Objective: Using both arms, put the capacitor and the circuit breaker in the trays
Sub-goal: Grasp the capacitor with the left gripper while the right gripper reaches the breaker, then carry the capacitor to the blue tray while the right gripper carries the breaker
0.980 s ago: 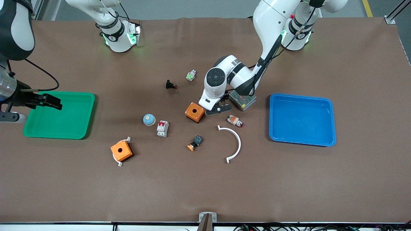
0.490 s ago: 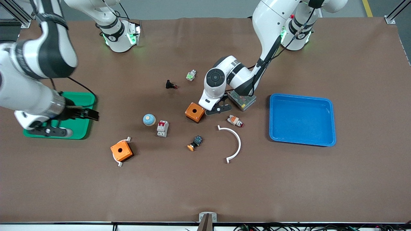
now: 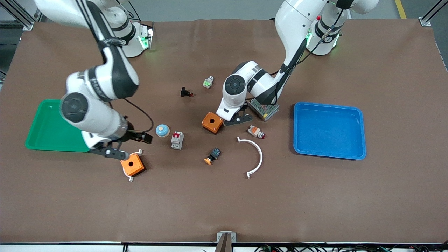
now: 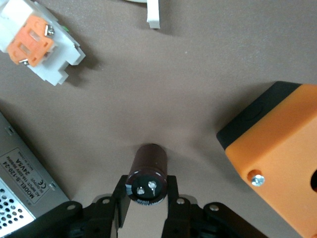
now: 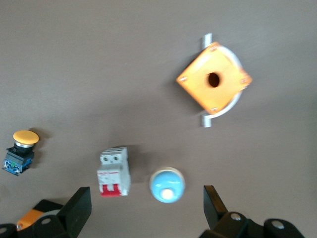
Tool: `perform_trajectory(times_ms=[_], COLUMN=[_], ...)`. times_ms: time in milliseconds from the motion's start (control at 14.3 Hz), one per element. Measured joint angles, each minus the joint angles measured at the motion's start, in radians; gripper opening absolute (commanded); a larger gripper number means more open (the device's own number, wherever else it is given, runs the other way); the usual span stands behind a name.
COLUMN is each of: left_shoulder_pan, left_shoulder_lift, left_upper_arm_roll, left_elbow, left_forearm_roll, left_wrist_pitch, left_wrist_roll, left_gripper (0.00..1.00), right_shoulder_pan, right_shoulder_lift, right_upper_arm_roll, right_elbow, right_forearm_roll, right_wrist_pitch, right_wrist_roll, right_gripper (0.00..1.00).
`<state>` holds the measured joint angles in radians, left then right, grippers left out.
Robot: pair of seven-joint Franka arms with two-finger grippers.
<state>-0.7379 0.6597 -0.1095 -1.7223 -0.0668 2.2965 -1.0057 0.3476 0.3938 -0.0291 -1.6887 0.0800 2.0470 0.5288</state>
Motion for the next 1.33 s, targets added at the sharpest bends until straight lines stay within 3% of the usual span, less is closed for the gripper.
perform_trajectory(times_ms=[280, 560, 1120, 1330], left_shoulder_pan=[0.007, 0.056, 0.32, 0.431], left_shoulder_lift=[-0.008, -0.081, -0.253, -0.286], left_upper_arm_roll=[0.002, 0.011, 0.016, 0.016], left_elbow=[0.016, 0.033, 0.028, -0.028], left_forearm_roll=[0.0, 0.0, 0.001, 0.001], left_wrist_pitch=[0.0, -0.054, -0.242, -0.253], left_wrist_roll=[-0.001, 0.002, 0.269, 0.407], left_gripper=[0.18, 0.17, 0.17, 0.17], right_shoulder_pan=[0.086, 0.134, 0.142, 0.148], right_shoulder_lift=[0.072, 0.129, 0.183, 0.191], right_upper_arm_roll=[0.0, -0.001, -0.006, -0.006], right_elbow=[-0.052, -0.088, -0.135, -0.161], right_forearm_roll=[0.0, 0.0, -0.007, -0.008], right_wrist_pitch=[0.147, 0.246, 0.352, 0.379], right_wrist_roll=[0.104, 0.132, 0.13, 0.129], right_gripper=[1.0, 1.0, 1.0, 0.92])
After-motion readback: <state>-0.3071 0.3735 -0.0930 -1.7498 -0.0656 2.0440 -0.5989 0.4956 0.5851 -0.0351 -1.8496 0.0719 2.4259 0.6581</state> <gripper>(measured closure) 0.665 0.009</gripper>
